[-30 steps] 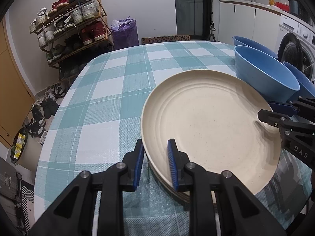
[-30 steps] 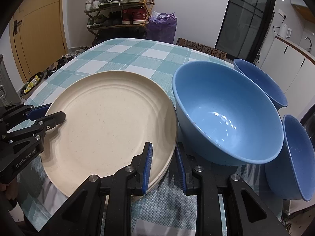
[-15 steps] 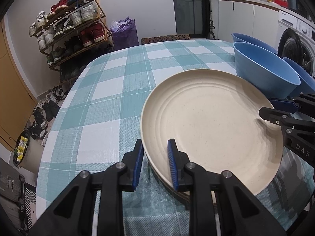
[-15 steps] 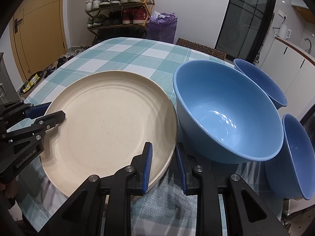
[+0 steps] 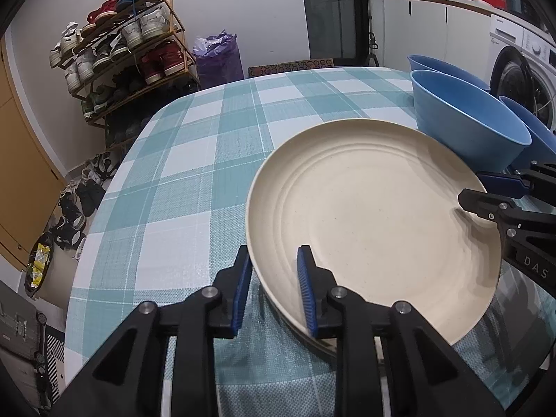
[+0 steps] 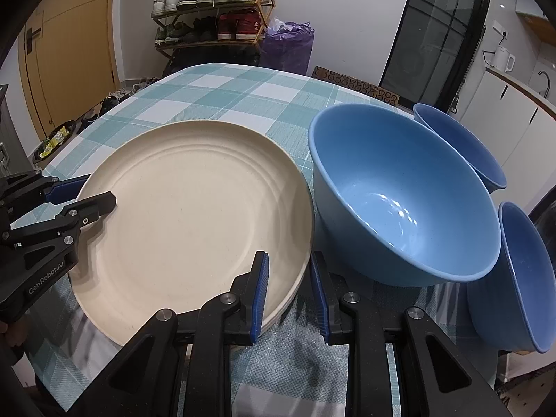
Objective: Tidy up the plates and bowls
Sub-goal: 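Lower the held cream plate onto the cream plate stack, then open both grippers to release the plate on the stack, then pull both tools back from the plate stack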
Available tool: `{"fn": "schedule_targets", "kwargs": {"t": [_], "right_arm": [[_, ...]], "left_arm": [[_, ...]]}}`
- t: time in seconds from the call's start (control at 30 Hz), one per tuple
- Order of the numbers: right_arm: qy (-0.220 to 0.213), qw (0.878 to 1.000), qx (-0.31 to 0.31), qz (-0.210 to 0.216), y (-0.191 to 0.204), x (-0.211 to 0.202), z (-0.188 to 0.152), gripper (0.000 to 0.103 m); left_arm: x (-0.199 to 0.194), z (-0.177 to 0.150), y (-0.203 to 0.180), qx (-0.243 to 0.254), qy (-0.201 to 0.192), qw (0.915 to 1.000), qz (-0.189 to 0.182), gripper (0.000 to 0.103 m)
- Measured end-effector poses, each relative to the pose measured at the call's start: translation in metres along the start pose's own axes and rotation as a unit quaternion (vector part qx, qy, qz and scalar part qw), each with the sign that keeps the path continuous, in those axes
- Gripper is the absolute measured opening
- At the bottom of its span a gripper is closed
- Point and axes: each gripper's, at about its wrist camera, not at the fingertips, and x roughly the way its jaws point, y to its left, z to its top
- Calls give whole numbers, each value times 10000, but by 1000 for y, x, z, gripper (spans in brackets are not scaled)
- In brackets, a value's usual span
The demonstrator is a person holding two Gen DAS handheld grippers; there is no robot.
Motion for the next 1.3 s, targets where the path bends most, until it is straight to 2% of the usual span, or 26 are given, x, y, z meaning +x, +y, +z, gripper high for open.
{"fn": "schedule_targets", "kwargs": {"t": [0.6, 0.7, 0.73, 0.83, 0.9, 0.93, 1.0, 1.07, 1.1, 1.13, 1.17, 1.3], "right_arm": [[-101, 9999, 49, 62, -2, -8, -1, 25], [-202, 9996, 90, 169, -3, -15, 1, 25], [-238, 9994, 98, 212, -3, -17, 2, 26], [-367, 9987, 106, 324, -1, -24, 4, 38], [-446, 9982, 102, 393, 1, -29, 5, 50], [-498, 9978, 112, 424, 2, -31, 6, 52], [-531, 9975, 85, 453, 5, -36, 8, 67], [-637, 9965, 33, 540, 8, -41, 9, 76], [-688, 9960, 13, 579, 10, -43, 10, 82], [-716, 9957, -7, 583, 12, -45, 11, 83], [-765, 9955, -36, 557, 14, -47, 11, 85], [-858, 9943, -66, 628, 17, -53, 15, 102]], "left_arm": [[-4, 4, 6, -134, 57, 9998, -158, 29], [-12, 6, 8, -196, -28, 9996, -206, 41], [-15, 7, 9, -224, -45, 9995, -200, 49], [-26, 10, 13, -297, -192, 9991, -251, 53], [-33, 12, 14, -317, -263, 9987, -286, 53], [-36, 13, 15, -330, -299, 9985, -307, 54], [-41, 15, 18, -349, -341, 9982, -357, 60], [-47, 16, 20, -392, -458, 9977, -316, 86], [-51, 15, 22, -408, -535, 9973, -292, 91], [-55, 15, 23, -421, -626, 9968, -278, 96], [-58, 15, 25, -424, -705, 9962, -299, 99], [-67, 16, 29, -446, -767, 9958, -234, 101]]}}
